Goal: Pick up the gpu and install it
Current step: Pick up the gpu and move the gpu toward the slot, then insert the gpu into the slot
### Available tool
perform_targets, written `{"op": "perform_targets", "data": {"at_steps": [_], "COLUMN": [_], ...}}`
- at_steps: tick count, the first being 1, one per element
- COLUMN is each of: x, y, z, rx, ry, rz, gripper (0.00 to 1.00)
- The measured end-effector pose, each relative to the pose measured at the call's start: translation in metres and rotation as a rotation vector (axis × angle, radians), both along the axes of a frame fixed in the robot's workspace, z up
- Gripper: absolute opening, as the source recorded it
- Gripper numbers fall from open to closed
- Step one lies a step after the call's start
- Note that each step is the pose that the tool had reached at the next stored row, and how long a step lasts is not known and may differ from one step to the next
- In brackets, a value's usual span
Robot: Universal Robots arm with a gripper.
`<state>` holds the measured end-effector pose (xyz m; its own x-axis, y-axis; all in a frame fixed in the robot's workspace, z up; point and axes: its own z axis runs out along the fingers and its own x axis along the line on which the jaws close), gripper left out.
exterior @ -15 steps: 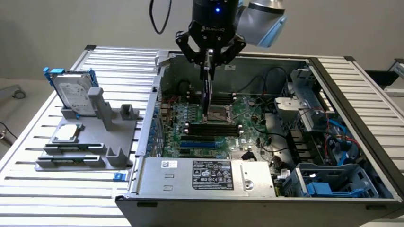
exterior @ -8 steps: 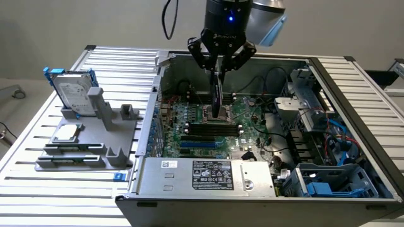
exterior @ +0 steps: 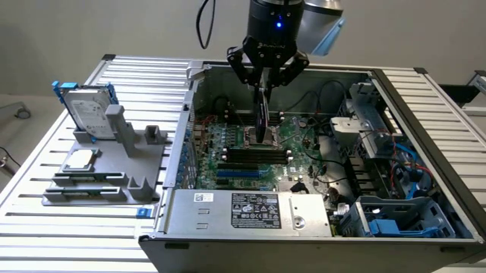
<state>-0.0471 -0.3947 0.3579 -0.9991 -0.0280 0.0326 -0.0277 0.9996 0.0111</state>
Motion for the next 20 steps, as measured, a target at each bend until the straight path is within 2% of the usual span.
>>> {"op": "perform_targets", "data": {"at_steps": [16, 20], "x": [0.0000, 0.0000], "y": [0.0000, 0.0000], "z": [0.0000, 0.0000], "rx": [0.0001, 0.0001], "ry": [0.0000, -0.0001], "rz": [0.001, 0.059], "gripper": [0.26, 0.26]}}
